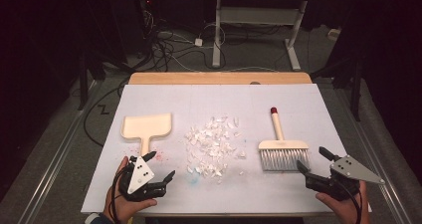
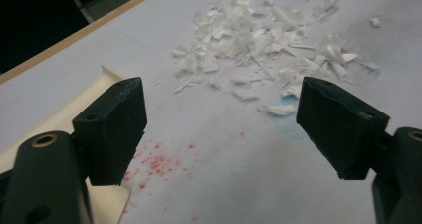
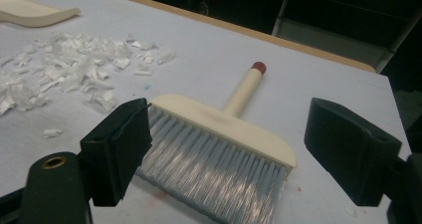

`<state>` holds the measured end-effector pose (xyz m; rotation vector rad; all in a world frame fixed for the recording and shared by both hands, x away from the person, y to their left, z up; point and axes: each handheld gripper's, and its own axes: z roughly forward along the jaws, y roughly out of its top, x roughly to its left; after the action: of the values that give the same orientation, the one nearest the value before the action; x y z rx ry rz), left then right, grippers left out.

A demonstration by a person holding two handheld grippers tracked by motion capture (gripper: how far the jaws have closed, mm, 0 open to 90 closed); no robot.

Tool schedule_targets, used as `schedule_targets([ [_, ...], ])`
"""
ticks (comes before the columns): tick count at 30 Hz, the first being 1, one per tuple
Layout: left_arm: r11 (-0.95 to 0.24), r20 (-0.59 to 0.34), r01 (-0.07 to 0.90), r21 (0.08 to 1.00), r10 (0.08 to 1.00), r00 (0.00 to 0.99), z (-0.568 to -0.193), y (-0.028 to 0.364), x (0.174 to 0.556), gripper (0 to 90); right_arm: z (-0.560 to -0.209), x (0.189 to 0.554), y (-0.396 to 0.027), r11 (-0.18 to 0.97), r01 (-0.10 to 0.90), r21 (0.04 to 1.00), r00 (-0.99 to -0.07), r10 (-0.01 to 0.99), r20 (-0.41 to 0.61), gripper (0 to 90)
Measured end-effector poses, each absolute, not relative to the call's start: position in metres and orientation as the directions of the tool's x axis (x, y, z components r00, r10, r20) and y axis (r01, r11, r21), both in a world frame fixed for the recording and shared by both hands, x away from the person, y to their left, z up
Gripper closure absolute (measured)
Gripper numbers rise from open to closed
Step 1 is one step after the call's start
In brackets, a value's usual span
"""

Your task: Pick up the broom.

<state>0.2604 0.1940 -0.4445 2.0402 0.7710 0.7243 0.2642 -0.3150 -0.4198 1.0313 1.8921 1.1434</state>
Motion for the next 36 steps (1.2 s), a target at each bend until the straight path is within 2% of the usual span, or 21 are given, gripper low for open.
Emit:
schedule_targets([
  [7,-0.479,0.205,0.285,0.830,0.738,0.643,-0.450,0.197,0.267,19.0,-0.418,0.263,-0.316,0.301,0.266,0.916,-0.443,0.882,-0.162,20.6],
  [16,-0.504,0.221,0.286,0.815,0.727,0.650,-0.454,0.189,0.259,19.1,-0.414,0.275,-0.314,0.295,0.321,0.900,-0.416,0.897,-0.145,21.6],
  [20,-0.502,0.219,0.295,0.813,0.732,0.645,-0.455,0.187,0.262,19.1,-0.408,0.296,-0.310,0.296,0.327,0.898,-0.411,0.900,-0.148,24.9],
  [25,-0.506,0.220,0.295,0.811,0.730,0.647,-0.456,0.188,0.262,19.1,-0.402,0.332,-0.302,0.283,0.395,0.874,-0.385,0.915,-0.122,23.6],
  [28,-0.519,0.236,0.284,0.806,0.722,0.650,-0.455,0.189,0.261,19.1,-0.401,0.354,-0.291,0.305,0.415,0.857,-0.371,0.917,-0.146,23.5],
  [36,-0.514,0.224,0.288,0.808,0.719,0.658,-0.456,0.192,0.260,19.1,-0.412,0.413,-0.266,0.337,0.598,0.727,-0.340,0.928,-0.151,25.9],
])
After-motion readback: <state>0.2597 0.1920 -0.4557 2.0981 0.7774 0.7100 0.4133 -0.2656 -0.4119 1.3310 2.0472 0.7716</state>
